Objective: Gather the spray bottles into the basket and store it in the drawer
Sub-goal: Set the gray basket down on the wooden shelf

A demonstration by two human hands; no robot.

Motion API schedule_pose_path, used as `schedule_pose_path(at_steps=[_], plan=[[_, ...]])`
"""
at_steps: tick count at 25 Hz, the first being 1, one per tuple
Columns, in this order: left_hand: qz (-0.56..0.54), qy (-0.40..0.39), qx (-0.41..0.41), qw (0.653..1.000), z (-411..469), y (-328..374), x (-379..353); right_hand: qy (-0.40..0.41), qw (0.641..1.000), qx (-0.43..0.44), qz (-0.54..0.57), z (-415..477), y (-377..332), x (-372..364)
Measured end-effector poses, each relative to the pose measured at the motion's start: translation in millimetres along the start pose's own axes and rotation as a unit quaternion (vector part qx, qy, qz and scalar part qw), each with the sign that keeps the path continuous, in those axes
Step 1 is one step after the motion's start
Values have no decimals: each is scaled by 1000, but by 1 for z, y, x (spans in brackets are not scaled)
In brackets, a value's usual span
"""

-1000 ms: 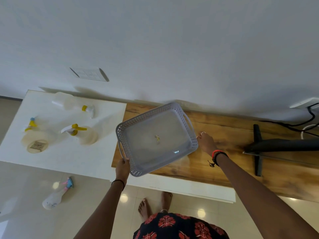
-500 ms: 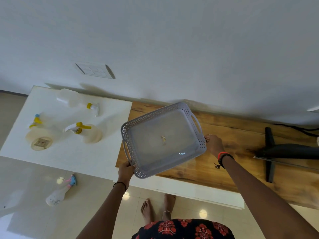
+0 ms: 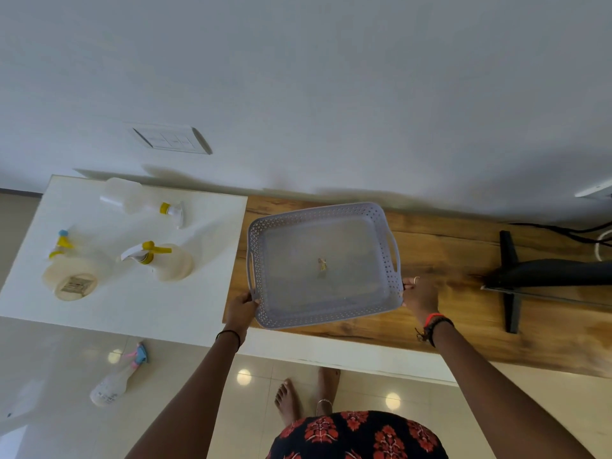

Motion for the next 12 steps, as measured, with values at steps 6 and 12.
schedule_pose_path(at_steps=[6,12], plan=[[59,-30,-57,996,14,34,-20,79,996,-37,29,-18,31,22],[68,-41,-90,993,27,49,-32,94,989,-77,89,-23,50,26]])
Point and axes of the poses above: each hand's wrist, its own z-axis towards the middle knuckle, its own x-axis out of the back of the hand, y = z × x, the point moved 9 cm from there along z, towards the middle knuckle, and after that the axes turned 12 degrees about z, right-handed, at the moved point
